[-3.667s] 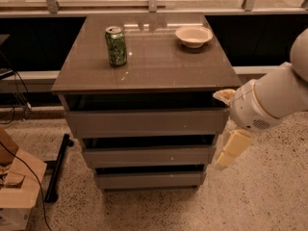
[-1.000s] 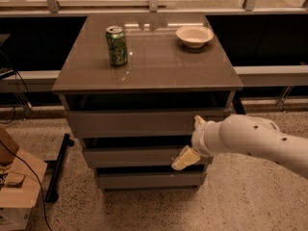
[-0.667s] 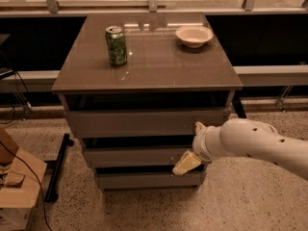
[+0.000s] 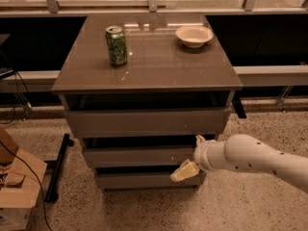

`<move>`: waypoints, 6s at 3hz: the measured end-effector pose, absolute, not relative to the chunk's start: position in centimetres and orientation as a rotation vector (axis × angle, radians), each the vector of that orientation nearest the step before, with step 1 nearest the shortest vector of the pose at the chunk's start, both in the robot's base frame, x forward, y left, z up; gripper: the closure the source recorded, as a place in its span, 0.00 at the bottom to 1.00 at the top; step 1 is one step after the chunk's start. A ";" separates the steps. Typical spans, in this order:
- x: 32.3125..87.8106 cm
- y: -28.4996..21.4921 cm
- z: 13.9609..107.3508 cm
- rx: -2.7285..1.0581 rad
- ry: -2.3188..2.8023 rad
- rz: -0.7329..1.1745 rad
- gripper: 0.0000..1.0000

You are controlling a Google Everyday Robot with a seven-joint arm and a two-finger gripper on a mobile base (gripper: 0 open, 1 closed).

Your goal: Open middle drawer

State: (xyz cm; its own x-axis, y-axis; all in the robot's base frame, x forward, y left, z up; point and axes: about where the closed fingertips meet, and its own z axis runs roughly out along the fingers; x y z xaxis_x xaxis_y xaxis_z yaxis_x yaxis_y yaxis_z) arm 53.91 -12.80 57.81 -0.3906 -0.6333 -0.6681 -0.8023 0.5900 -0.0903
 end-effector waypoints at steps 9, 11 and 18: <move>61.1 -13.4 44.0 -1.265 2.180 0.394 0.43; 50.3 -12.8 49.1 -1.633 2.307 0.267 0.76; 53.6 -13.9 41.3 -1.651 2.385 0.516 0.49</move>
Offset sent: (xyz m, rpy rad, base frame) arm 0.0418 -0.0033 -0.0793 0.2444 -0.0797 -0.1411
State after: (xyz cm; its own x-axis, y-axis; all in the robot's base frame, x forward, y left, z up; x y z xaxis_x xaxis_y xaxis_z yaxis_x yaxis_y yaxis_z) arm 53.56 -13.92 41.27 -0.3588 -0.8646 -0.3518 -0.9327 0.3171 0.1719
